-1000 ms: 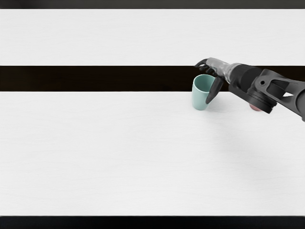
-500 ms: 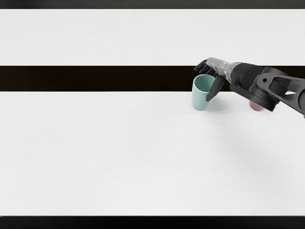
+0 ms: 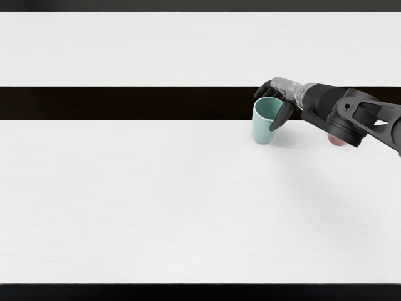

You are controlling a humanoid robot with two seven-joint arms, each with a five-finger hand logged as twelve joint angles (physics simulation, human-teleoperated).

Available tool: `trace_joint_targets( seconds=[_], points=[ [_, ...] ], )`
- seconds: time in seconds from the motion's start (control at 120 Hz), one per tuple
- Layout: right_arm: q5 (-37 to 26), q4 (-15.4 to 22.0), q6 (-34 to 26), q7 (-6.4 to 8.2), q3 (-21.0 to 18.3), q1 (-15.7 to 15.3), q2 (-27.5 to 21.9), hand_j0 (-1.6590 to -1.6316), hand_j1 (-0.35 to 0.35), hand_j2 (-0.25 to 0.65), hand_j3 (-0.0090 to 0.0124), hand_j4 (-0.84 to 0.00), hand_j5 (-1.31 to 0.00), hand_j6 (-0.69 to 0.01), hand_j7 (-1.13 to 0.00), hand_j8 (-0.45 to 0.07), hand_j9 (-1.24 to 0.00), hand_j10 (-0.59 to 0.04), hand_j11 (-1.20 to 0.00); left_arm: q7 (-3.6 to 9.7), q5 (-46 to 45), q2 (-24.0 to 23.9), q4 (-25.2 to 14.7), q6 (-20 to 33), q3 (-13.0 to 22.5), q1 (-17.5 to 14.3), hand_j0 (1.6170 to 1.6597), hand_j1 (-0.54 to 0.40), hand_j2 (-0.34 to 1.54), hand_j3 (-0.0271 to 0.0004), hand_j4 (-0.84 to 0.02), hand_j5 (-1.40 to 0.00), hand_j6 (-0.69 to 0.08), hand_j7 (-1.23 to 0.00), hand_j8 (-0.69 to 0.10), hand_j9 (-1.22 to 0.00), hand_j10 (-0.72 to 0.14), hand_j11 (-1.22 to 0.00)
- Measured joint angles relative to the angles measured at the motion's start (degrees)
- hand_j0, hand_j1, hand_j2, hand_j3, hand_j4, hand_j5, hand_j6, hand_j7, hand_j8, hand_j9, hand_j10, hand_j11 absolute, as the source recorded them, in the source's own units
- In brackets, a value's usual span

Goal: Pick up cup and place in cup with right hand

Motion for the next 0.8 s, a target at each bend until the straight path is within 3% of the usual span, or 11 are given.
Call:
trace_joint_targets(
  seconds=[0.183, 0.192, 0.217, 0.317, 0.35, 0.358, 0.375, 0.383, 0.392, 0.45, 0.8],
  points=[
    [-0.42, 0.03, -0.11, 0.04, 0.09, -0.37, 0.11, -1.6518, 0.051, -0.125, -0.0038, -0.398, -0.47, -0.347, -0.49, -0.323, -0.49, -0.392, -0.49, 0.0, 0.0, 0.0, 0.0, 0.0, -0.02, 0.0, 1.6581, 0.349, 0.0, -0.0002, 0.0, 0.0, 0.0, 0.0, 0.0, 0.0, 0.0, 0.0],
    [-0.43, 0.03, -0.11, 0.04, 0.09, -0.41, 0.12, -1.6519, 0.053, -0.113, -0.0014, -0.4, -0.47, -0.342, -0.49, -0.325, -0.49, -0.393, -0.49, 0.0, 0.0, 0.0, 0.0, 0.0, -0.02, 0.0, 1.6581, 0.349, 0.0, -0.0003, 0.0, 0.0, 0.0, 0.0, 0.0, 0.0, 0.0, 0.0],
    [-0.38, 0.04, -0.08, 0.04, 0.08, -0.49, 0.13, -1.6517, 0.051, -0.123, -0.0002, -0.399, -0.48, -0.342, -0.49, -0.32, -0.49, -0.391, -0.49, 0.0, 0.0, 0.0, 0.0, 0.0, -0.01, 0.0, 1.6581, 0.349, 0.0, -0.0003, 0.0, 0.0, 0.0, 0.0, 0.0, 0.0, 0.0, 0.0],
    [-0.44, 0.1, -0.09, 0.02, 0.15, -0.65, 0.17, -1.6494, 0.035, -0.149, -0.0042, -0.411, -0.48, -0.35, -0.49, -0.33, -0.49, -0.404, -0.49, 0.01, 0.0, 0.0, 0.0, 0.0, -0.02, 0.0, 1.6581, 0.349, 0.0, -0.0003, 0.0, 0.0, 0.0, 0.0, 0.0, 0.0, 0.0, 0.0],
    [-0.45, 0.12, -0.1, 0.02, 0.2, -0.66, 0.18, -1.6489, 0.031, -0.148, -0.0023, -0.416, -0.48, -0.35, -0.5, -0.331, -0.49, -0.409, -0.49, 0.01, 0.01, 0.0, 0.0, 0.0, -0.02, 0.0, 1.6581, 0.349, 0.0, -0.0003, 0.0, 0.0, 0.0, 0.0, 0.0, 0.0, 0.0, 0.0],
    [-0.45, 0.13, -0.12, 0.02, 0.21, -0.66, 0.18, -1.6491, 0.035, -0.158, -0.0032, -0.419, -0.47, -0.35, -0.5, -0.338, -0.49, -0.412, -0.49, 0.01, 0.0, 0.0, 0.0, 0.0, -0.02, 0.0, 1.6581, 0.349, 0.0, -0.0003, 0.0, 0.0, 0.0, 0.0, 0.0, 0.0, 0.0, 0.0],
    [-0.39, 0.14, -0.12, 0.02, 0.22, -0.66, 0.17, -1.6495, 0.033, -0.132, -0.001, -0.418, -0.48, -0.355, -0.5, -0.334, -0.49, -0.411, -0.49, 0.01, 0.0, 0.0, 0.0, 0.0, -0.01, 0.0, 1.6581, 0.349, 0.0, -0.0003, 0.0, 0.0, 0.0, 0.0, 0.0, 0.0, 0.0, 0.0],
    [-0.39, 0.15, -0.13, 0.03, 0.23, -0.67, 0.16, -1.6496, 0.034, -0.124, -0.0033, -0.42, -0.47, -0.361, -0.5, -0.336, -0.49, -0.414, -0.49, 0.01, 0.0, 0.0, 0.0, 0.0, -0.01, 0.0, 1.6581, 0.349, 0.0, -0.0003, 0.0, 0.0, 0.0, 0.0, 0.0, 0.0, 0.0, 0.0],
    [-0.38, 0.16, -0.13, 0.03, 0.23, -0.66, 0.16, -1.6499, 0.035, -0.117, -0.0006, -0.421, -0.47, -0.359, -0.5, -0.343, -0.49, -0.413, -0.49, 0.01, 0.0, 0.0, 0.0, 0.0, -0.01, 0.0, 1.6581, 0.349, 0.0, -0.0003, 0.0, 0.0, 0.0, 0.0, 0.0, 0.0, 0.0, 0.0],
    [-0.2, 0.23, -0.1, 0.05, 0.27, -0.62, 0.06, -1.6518, 0.047, -0.081, 0.0002, -0.416, -0.48, -0.366, -0.5, -0.336, -0.49, -0.409, -0.49, 0.0, 0.0, 0.0, 0.0, 0.0, 0.0, 0.0, 1.6581, 0.349, 0.0, -0.0002, 0.0, 0.0, 0.0, 0.0, 0.0, 0.0, 0.0, 0.0],
    [0.83, 1.11, 4.06, -0.91, 2.55, 0.89, -2.7, -1.6564, 0.069, -0.014, -0.0002, -0.395, -0.51, -0.365, -0.51, -0.333, -0.51, -0.394, -0.51, 0.0, -0.01, 0.0, 0.0, 0.0, 0.0, 0.0, 1.6581, 0.349, 0.0, -0.0001, 0.0, 0.0, 0.0, 0.0, 0.0, 0.0, 0.0, 0.0]
  ],
)
